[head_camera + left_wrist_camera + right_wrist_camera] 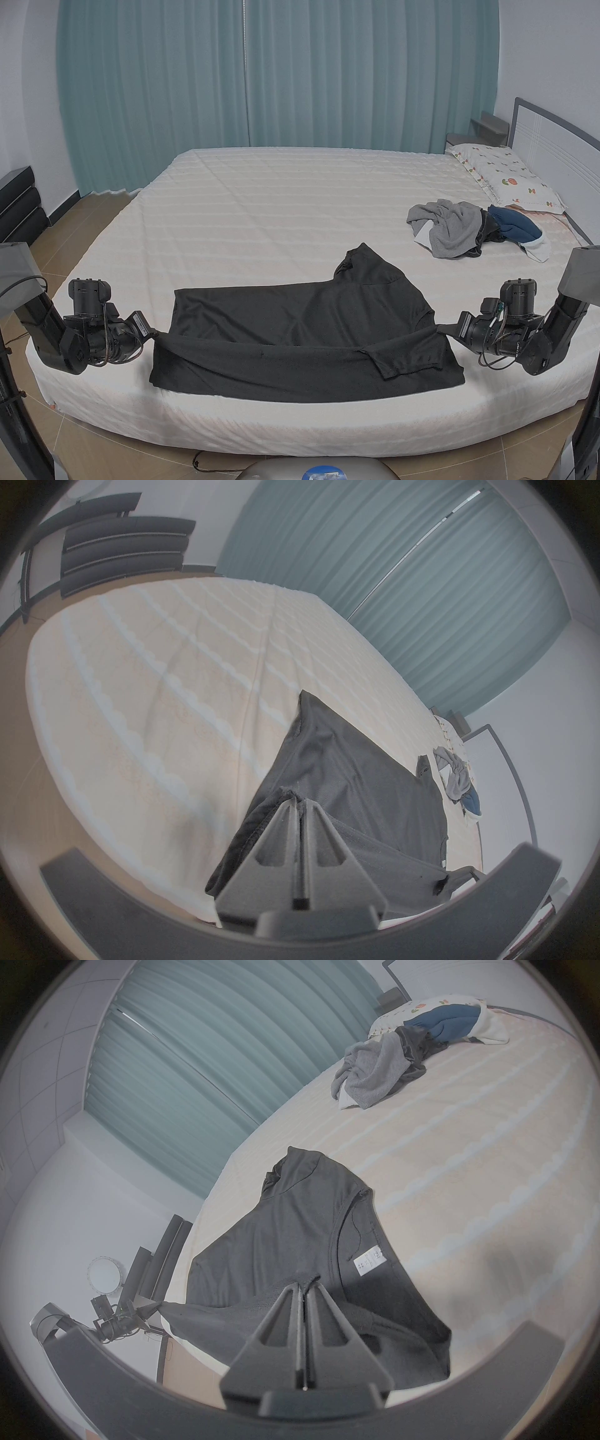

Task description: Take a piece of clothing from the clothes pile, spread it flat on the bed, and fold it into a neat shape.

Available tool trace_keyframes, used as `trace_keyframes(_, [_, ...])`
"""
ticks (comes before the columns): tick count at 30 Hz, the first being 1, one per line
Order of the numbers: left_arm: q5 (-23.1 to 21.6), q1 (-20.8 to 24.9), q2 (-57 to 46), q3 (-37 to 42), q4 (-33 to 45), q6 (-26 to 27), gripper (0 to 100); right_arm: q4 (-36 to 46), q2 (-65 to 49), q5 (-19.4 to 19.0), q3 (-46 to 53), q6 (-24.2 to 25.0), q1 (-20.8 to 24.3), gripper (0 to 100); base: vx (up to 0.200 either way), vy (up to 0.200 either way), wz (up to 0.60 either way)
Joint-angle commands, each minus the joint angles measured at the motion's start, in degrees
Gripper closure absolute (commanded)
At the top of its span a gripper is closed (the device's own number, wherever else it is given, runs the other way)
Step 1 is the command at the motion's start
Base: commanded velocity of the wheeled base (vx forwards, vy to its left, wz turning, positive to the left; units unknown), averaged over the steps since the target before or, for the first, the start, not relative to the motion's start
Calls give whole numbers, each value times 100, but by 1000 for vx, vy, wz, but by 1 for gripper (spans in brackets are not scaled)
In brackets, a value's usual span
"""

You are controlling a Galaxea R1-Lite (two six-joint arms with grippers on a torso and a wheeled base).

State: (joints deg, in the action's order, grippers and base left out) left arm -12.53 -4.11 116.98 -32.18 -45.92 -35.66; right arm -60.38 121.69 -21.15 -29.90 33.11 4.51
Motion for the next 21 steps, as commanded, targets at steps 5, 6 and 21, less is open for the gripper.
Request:
trace_keyframes(5, [75,-20,-431,432,-13,129,100,-44,-822,23,591,-6,-29,100,0,0,0])
trace_keyframes(6, [67,-11,-554,485,4,120,100,-35,-980,32,626,-6,-29,100,0,0,0])
trace_keyframes(21, [-118,68,-1371,1320,-48,68,100,-18,-1736,-12,1285,3,-266,100,0,0,0])
